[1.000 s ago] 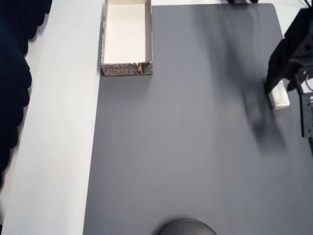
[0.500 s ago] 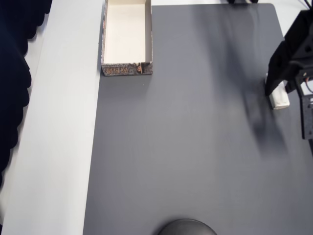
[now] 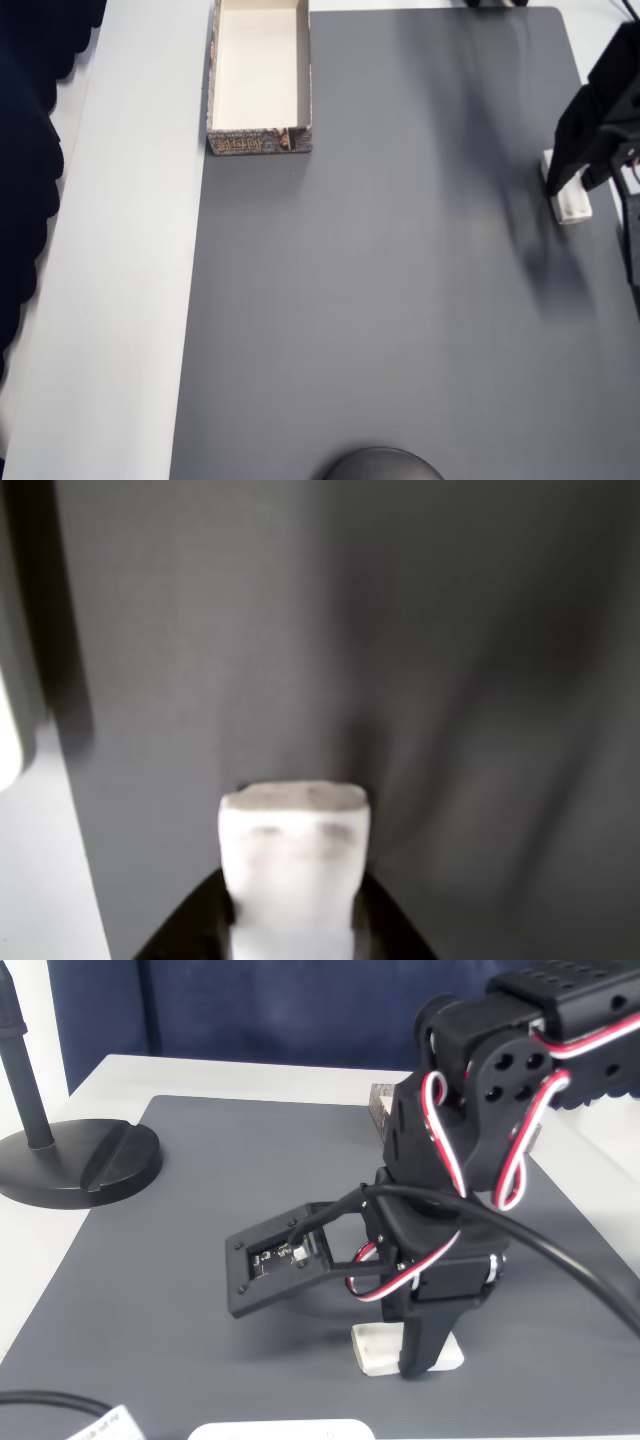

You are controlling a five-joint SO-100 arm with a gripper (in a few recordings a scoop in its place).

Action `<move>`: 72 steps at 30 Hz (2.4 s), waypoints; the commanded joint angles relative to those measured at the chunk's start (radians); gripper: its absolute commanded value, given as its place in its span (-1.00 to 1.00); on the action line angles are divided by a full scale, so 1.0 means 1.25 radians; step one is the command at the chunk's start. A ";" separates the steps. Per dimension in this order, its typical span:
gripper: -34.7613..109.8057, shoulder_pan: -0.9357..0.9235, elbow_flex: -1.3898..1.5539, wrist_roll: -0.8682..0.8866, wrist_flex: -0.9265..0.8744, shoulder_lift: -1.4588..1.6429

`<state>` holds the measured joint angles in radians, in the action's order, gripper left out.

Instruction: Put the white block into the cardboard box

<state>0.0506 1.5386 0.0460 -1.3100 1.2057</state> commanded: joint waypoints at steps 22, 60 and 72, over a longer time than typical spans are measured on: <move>-0.54 -0.037 -0.005 -0.018 -0.052 0.198; -0.54 -0.783 -0.189 0.264 -0.280 0.285; -0.54 -0.972 -0.421 0.387 -0.310 0.059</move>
<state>-1.1060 1.1490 0.4801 -1.6874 1.3162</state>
